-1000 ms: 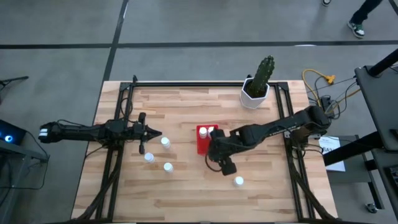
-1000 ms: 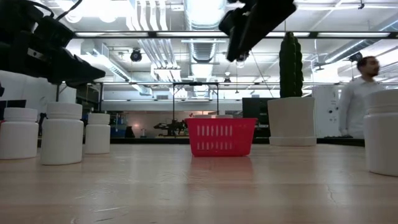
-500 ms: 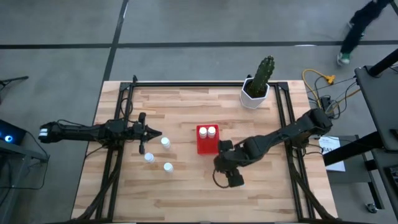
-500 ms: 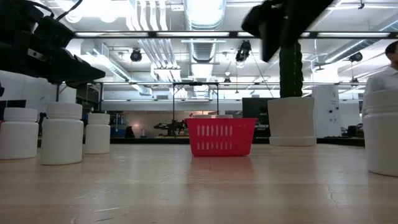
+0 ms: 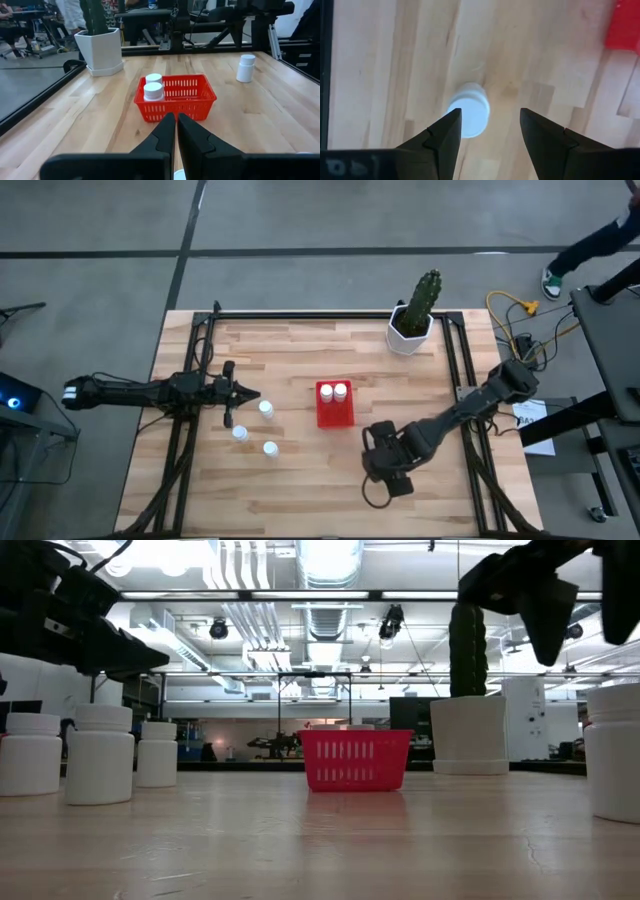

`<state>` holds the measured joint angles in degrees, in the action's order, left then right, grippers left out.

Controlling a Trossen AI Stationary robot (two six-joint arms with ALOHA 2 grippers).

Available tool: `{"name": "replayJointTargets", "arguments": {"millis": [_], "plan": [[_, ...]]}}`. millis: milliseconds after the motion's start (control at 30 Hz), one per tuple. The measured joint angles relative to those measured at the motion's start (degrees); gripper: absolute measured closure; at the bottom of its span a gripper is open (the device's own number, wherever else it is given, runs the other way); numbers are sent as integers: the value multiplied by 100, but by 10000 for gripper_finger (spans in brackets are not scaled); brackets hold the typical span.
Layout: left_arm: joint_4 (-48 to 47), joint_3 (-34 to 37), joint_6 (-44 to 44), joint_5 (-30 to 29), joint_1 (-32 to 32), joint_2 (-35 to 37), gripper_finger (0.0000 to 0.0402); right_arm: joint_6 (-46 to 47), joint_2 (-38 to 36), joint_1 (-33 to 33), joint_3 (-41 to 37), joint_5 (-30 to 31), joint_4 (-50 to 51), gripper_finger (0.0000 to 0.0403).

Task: Pick and place pill bottles into a basket
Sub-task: Put the white pill bottle into the red bin

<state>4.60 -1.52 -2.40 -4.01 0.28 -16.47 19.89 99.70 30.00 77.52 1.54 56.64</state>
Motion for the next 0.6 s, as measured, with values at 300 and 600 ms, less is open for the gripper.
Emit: {"name": "replayJointTargets", "arguments": {"millis": [300,600], "plan": [[2,0,1,0,1,0,400,-3,0,140,0,-305,2,211],[5,0,1,0,-1,0,400,-19,0,203,-105,-456,-55,211]]}}
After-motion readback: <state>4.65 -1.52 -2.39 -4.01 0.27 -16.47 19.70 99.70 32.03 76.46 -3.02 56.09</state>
